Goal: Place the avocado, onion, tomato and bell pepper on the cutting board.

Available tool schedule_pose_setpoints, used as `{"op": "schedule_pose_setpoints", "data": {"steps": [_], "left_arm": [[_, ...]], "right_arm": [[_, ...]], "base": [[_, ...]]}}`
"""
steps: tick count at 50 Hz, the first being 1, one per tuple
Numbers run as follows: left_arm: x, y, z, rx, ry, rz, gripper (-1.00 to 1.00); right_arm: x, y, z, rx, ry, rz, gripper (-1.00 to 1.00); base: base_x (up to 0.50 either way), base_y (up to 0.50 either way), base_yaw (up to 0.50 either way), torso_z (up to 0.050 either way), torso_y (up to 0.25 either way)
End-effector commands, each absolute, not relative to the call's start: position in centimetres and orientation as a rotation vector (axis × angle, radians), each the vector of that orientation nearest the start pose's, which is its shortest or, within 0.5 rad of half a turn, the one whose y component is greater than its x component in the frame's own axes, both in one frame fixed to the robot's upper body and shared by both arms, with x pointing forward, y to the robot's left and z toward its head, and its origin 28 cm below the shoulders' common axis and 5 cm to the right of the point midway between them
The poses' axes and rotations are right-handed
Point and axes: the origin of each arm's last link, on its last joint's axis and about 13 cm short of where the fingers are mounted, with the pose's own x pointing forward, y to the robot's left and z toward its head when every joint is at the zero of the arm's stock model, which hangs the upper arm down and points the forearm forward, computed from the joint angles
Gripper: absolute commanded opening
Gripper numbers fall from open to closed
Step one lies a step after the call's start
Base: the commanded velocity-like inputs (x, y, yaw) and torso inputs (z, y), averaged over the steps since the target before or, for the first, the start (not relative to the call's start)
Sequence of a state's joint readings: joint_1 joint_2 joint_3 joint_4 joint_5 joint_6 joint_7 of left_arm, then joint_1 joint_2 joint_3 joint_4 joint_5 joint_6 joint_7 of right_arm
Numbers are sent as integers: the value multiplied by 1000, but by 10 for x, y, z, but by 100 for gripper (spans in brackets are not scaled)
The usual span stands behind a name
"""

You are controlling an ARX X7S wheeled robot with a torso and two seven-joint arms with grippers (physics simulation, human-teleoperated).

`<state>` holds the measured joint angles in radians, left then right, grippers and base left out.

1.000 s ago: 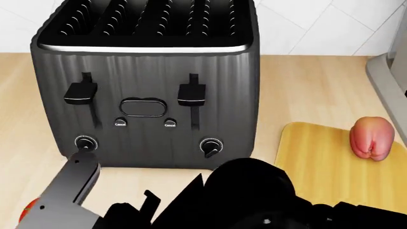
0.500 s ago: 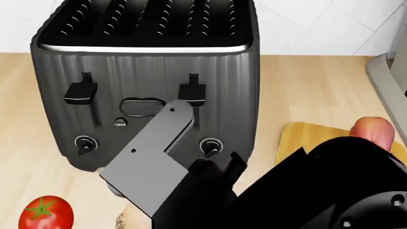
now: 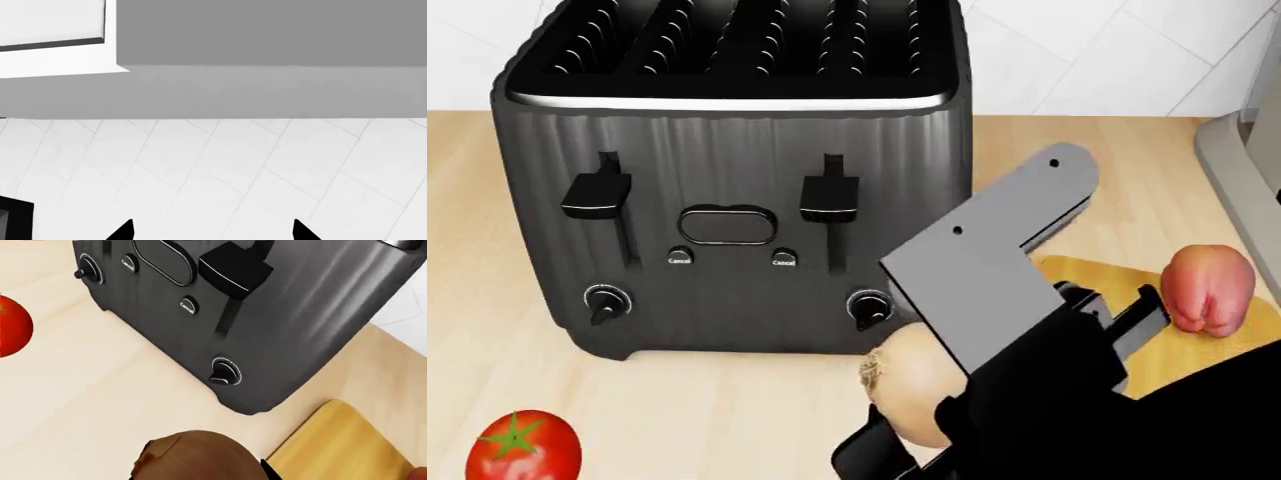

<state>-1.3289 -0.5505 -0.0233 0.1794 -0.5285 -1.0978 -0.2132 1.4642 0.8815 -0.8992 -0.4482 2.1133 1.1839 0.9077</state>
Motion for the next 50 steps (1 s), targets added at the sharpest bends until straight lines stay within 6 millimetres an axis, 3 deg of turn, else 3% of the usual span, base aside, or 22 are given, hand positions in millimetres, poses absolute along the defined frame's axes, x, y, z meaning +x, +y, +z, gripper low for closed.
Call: {"op": "schedule_pose_setpoints", "data": {"steps": [1,26,40,50], "left_arm": [[284,322,383,38,-407,203,100],[283,321,380,47,-399,206,100],[284,320,378,45,-395,206,100],[284,321,379,43,-394,208,100]], "right_arm": [[199,-150,296,-400,493,377,-100],[211,-200,282,-327,553,115,-100],[222,-212,280,-224,546,63,-100],[240,-212,279,-205,543,65,-100]], "base": [[0,0,0,0,0],[0,0,0,0,0],[0,0,0,0,0],[0,0,0,0,0]]}}
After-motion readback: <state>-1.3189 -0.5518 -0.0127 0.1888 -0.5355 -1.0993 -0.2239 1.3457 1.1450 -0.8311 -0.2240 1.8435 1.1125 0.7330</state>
